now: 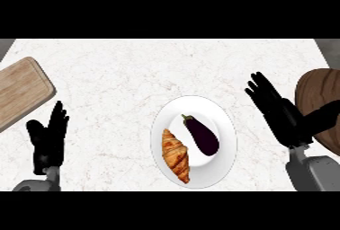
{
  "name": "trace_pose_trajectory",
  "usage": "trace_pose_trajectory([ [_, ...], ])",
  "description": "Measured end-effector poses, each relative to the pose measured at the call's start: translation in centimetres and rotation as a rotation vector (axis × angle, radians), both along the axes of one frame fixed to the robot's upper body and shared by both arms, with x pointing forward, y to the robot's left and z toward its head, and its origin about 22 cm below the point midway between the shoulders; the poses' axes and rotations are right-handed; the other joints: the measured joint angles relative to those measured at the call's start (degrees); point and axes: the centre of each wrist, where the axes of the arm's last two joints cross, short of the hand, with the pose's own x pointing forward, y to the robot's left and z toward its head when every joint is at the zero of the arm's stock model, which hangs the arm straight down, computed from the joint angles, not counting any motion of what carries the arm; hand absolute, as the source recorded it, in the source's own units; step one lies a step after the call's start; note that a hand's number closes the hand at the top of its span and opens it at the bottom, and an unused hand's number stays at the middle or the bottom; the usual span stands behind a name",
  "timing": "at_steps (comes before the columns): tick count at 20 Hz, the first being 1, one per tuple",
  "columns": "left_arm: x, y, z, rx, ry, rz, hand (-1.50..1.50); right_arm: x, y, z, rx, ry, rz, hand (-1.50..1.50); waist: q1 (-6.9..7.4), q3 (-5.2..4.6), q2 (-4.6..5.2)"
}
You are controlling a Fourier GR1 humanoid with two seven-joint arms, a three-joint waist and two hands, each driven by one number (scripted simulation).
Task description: Pick the eggplant from the plate and place it in the bowl
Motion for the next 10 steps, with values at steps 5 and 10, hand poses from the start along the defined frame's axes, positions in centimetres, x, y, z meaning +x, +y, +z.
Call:
trace_pose_trajectory([
  [5, 1.0, -3.3, 1.4, -0.097, -0.068, -0.228, 0.00, 0.6, 1.5, 1.3, -0.183, -0.080, 0.070, 1.50, -0.12, 0.68, -1.83],
  [10, 1.6, -6.9, 3.0, -0.213, -0.140, -0.450, 0.00, 0.4, 0.4, 1.2, -0.489, -0.104, -0.099, -1.50, -1.44, 0.59, -2.62],
])
